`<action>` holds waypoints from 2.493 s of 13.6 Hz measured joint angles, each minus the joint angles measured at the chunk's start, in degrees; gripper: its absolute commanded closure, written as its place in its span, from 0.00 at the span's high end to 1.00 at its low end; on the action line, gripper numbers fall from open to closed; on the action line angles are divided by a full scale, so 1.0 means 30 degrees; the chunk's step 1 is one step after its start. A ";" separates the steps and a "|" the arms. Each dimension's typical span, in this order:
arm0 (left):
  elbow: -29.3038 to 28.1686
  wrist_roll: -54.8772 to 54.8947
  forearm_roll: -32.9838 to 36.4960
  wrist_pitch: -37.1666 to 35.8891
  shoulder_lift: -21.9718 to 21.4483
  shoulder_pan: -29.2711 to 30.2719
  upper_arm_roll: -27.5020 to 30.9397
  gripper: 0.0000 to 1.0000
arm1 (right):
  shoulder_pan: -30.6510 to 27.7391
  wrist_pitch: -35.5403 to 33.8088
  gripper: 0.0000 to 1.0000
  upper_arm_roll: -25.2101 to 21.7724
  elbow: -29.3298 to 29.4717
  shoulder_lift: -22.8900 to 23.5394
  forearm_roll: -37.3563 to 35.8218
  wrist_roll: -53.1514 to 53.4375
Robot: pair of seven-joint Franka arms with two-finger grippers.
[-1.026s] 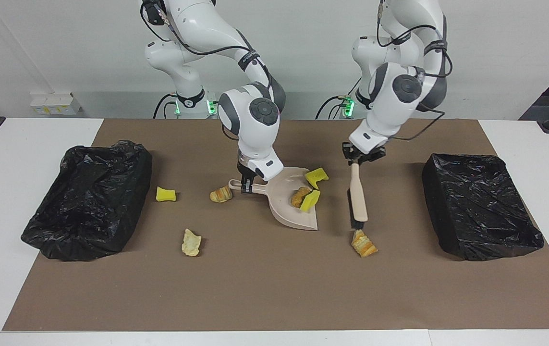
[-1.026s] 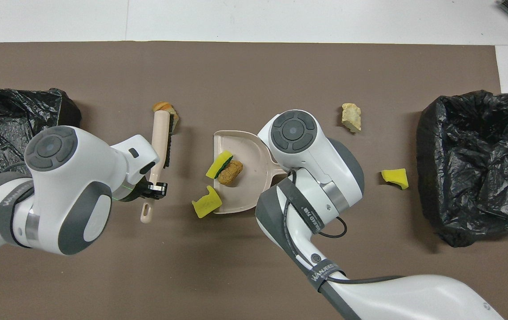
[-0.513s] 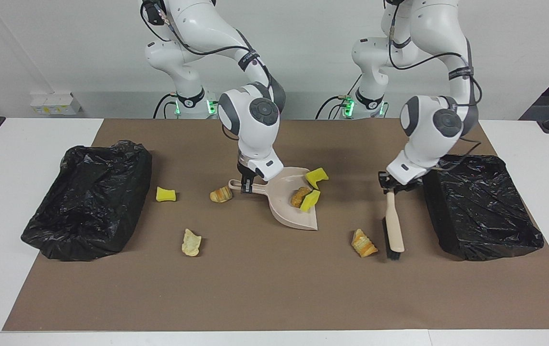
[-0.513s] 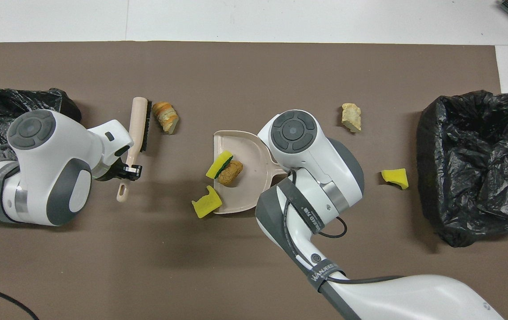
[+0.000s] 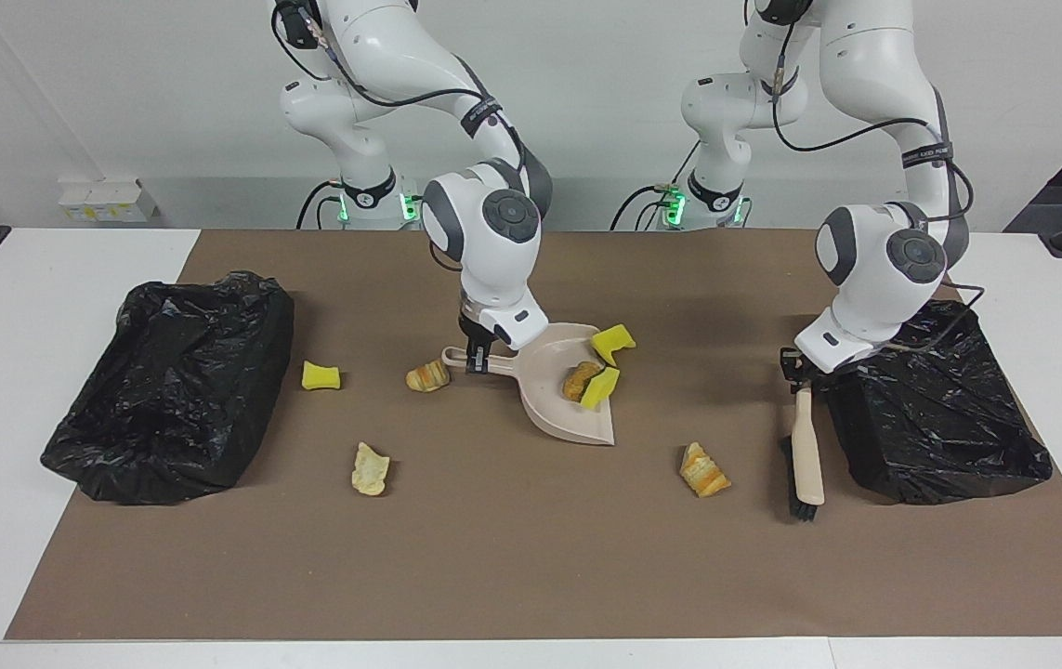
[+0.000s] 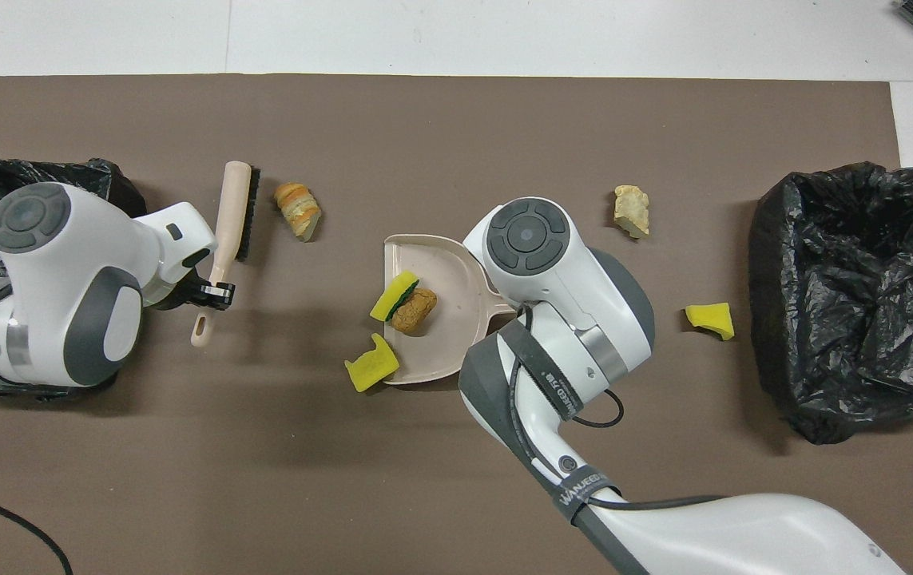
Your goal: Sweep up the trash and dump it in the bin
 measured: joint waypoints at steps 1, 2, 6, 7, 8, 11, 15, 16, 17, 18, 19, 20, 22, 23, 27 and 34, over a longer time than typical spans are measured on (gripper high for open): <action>-0.0001 0.0402 0.0042 -0.0177 -0.0005 -0.0023 -0.0043 0.00 | 0.0000 0.0000 0.00 0.0000 -0.0001 0.0000 0.0000 0.0000; -0.0020 0.0632 0.0049 -0.0470 -0.0022 -0.0173 -0.0179 0.00 | 0.0000 0.0000 0.00 0.0000 -0.0001 0.0000 0.0000 0.0000; -0.0794 0.0579 0.0057 -0.0982 -0.0236 -0.2212 -0.0444 0.00 | 0.0000 0.0000 0.00 0.0000 -0.0003 0.0000 0.0000 0.0000; -0.1190 0.0354 0.0057 -0.0991 -0.0435 -0.2771 -0.0466 0.00 | 0.0000 0.0000 0.00 0.0000 -0.0003 0.0000 0.0000 0.0000; -0.1640 -0.0283 0.0057 -0.0991 -0.0712 -0.3353 -0.0473 0.00 | 0.0000 0.0000 0.00 0.0000 -0.0004 0.0000 0.0000 0.0000; -0.2538 -0.2850 0.0053 -0.1285 -0.1485 -0.5376 -0.0538 0.00 | 0.0000 0.0000 0.00 -0.0001 -0.0004 0.0000 0.0000 0.0000; -0.2728 -0.5480 -0.0852 -0.2580 -0.2103 -0.8177 -0.0618 0.00 | -0.0005 -0.0007 0.00 -0.0005 -0.0027 0.0000 0.0000 0.0000; -0.2738 -0.5939 -0.1376 -0.2730 -0.2210 -0.8682 -0.0635 0.00 | -0.0006 -0.0007 0.00 -0.0005 -0.0027 -0.0001 0.0000 0.0000; -0.2727 -0.6448 -0.1793 -0.2796 -0.2281 -0.9106 -0.0641 0.00 | -0.0008 -0.0007 0.00 -0.0006 -0.0027 -0.0001 0.0000 0.0000; -0.2638 -0.6990 -0.2090 -0.2831 -0.2329 -0.9396 -0.0656 0.00 | -0.0011 -0.0007 0.00 -0.0006 -0.0027 -0.0001 0.0000 0.0000; -0.2401 -0.7447 -0.2361 -0.2994 -0.2362 -0.9531 -0.0657 0.00 | -0.0014 -0.0007 0.00 -0.0006 -0.0028 -0.0001 0.0000 0.0000; -0.2067 -0.7899 -0.2537 -0.3337 -0.2416 -0.9538 -0.0643 0.00 | -0.0020 -0.0007 0.00 -0.0007 -0.0028 -0.0001 0.0000 0.0000; -0.1695 -0.9454 -0.2636 -0.4348 -0.2705 -0.9532 -0.0576 0.00 | -0.0023 -0.0007 0.00 -0.0007 -0.0029 -0.0001 0.0000 0.0000; -0.1689 -1.0438 -0.2645 -0.4819 -0.2883 -0.9533 -0.0573 0.00 | -0.0023 -0.0007 0.00 -0.0007 -0.0030 -0.0001 0.0000 0.0000; -0.1650 -1.2192 -0.2645 -0.5244 -0.3316 -0.9177 -0.0247 0.00 | -0.0046 -0.0007 0.00 -0.0009 -0.0035 -0.0001 0.0000 0.0000; -0.1732 -1.3000 -0.2645 -0.7567 -0.4241 -0.7038 -0.0074 0.00 | -0.0476 -0.0014 0.00 -0.0005 -0.0007 -0.0049 0.0001 -0.0766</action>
